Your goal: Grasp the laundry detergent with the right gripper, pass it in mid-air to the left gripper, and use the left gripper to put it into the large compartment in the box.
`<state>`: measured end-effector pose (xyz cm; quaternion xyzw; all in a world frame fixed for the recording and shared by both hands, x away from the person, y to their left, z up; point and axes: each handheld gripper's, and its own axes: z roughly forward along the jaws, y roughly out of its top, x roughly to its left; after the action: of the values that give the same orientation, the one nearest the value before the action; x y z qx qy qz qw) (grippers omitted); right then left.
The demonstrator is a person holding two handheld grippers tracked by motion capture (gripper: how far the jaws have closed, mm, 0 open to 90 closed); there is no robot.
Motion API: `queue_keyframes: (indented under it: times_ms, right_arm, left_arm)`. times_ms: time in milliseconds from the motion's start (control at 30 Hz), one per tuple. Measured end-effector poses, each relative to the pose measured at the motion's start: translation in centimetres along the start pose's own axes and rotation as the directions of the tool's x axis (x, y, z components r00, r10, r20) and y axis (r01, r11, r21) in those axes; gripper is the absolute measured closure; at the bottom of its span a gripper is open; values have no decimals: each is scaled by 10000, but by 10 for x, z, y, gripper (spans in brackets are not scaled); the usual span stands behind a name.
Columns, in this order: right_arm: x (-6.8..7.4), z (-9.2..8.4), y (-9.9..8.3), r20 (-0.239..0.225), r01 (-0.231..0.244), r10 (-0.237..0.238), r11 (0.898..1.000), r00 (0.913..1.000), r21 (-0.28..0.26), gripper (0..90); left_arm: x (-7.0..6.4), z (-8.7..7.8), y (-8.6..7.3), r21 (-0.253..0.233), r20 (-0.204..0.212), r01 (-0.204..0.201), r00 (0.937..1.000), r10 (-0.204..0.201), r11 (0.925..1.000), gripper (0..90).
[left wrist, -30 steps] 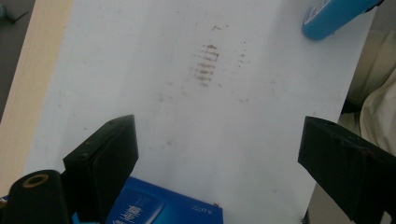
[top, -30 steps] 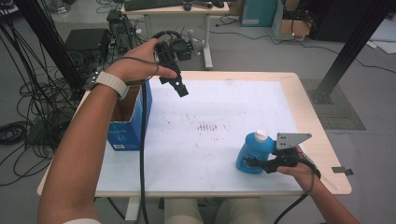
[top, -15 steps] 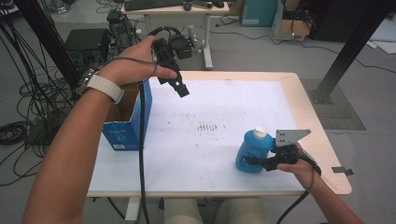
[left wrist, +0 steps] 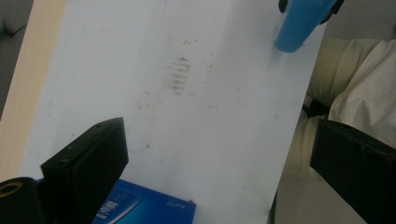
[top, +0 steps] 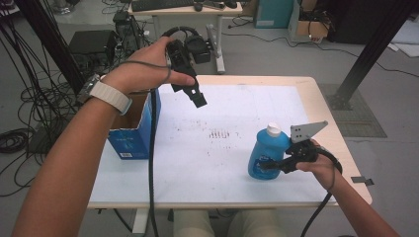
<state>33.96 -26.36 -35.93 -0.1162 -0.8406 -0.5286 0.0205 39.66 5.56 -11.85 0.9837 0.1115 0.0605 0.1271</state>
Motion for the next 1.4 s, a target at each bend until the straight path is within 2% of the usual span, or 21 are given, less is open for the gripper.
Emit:
queue_keyframes:
  times_ms: [33, 100, 167, 267, 467, 567, 600, 700, 733, 767, 1233, 1400]
  right_arm:
    - [0, 0, 0, 0, 0, 0, 10000, 10000, 0, 422]
    - [-1, 1, 10, -132, 152, -155, 9997, 9998, -164, 422]
    - [-2, 1, 17, -225, 311, -313, 9995, 9993, -104, 423]
    - [-2, 3, 24, -297, 403, -407, 9991, 9987, -131, 423]
    - [-2, 12, 44, -567, 687, -677, 9975, 9961, 150, 423]
    - [-1, 14, 50, -598, 644, -630, 9977, 9962, 218, 423]
    - [-2, 16, 55, -670, 819, -804, 9965, 9945, 196, 423]
    - [-1, 18, 60, -764, 883, -864, 9959, 9933, 220, 423]
    - [-2, 20, 65, -848, 1122, -1098, 9934, 9903, 239, 423]
    - [-2, 21, 69, -984, 1110, -1056, 9925, 9895, 507, 423]
    - [-2, 39, 97, -1301, 1479, -1381, 9866, 9818, 689, 423]
    - [-3, 44, 101, -1311, 1614, -1514, 9844, 9797, 693, 423]
  left_arm:
    - [-3, 1, 1, -96, 23, -50, 10000, 51, 9999, 45]
    - [-11, -1, 6, 85, -5, -330, 9995, 330, 9994, 46]
    - [-17, -2, 10, 177, 19, -519, 9987, 519, 9985, 46]
    - [-23, -2, 13, 243, 40, -643, 9979, 642, 9976, 46]
    - [-38, -1, 20, 356, 99, -1112, 9938, 1109, 9932, 48]
    - [-42, 0, 22, 380, 122, -1196, 9928, 1192, 9921, 48]
    - [-45, 1, 22, 375, 137, -1268, 9919, 1264, 9912, 49]
    - [-47, 1, 23, 381, 168, -1305, 9914, 1299, 9907, 50]
    - [-49, 2, 22, 336, 157, -1306, 9914, 1301, 9909, 50]
    - [-49, 2, 22, 336, 157, -1306, 9914, 1301, 9909, 50]
    - [-51, 8, 19, 275, 436, -1258, 9913, 1246, 9917, 47]
    - [-54, 11, 21, 253, 543, -1257, 9908, 1242, 9917, 46]
